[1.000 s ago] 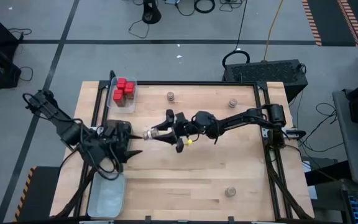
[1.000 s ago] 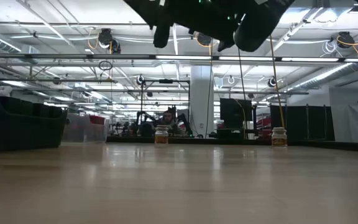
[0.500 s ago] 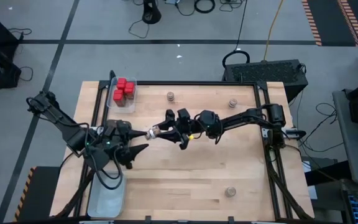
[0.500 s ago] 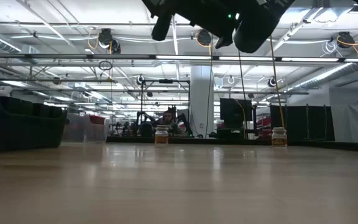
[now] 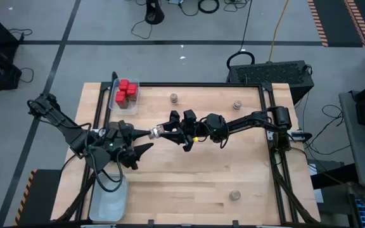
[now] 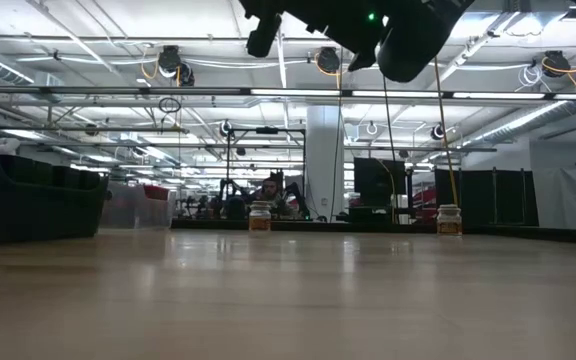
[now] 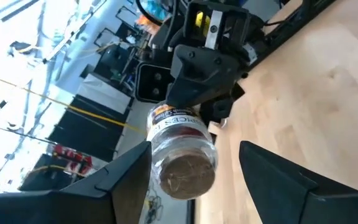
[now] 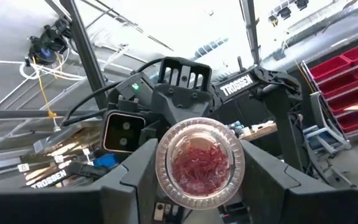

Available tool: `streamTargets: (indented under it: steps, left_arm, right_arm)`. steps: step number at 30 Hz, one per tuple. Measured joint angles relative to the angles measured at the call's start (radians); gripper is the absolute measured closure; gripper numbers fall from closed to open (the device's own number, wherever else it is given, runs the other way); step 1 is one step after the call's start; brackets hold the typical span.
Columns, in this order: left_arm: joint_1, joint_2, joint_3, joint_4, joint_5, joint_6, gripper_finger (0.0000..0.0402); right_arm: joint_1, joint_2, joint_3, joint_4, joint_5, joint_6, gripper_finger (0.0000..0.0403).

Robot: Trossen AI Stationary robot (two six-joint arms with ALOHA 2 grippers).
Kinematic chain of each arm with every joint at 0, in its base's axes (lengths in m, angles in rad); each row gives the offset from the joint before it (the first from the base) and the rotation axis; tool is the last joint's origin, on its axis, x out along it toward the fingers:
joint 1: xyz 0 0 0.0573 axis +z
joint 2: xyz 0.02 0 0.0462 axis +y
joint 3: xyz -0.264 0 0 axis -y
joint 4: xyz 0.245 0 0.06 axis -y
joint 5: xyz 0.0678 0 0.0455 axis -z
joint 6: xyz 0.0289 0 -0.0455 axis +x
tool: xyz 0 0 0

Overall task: Sort spices by type
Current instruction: Put the brown seasoning bottle into the gray bin

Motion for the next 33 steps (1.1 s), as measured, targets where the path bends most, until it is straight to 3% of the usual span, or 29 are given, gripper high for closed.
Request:
streamTargets:
  steps: [33]
  left_arm:
    - [0.051,0.001,-0.001,0.11,0.033,0.069,0.0155]
  right_arm:
    - [0.004,0.0,0.001,0.024,0.03,-0.015,0.0241]
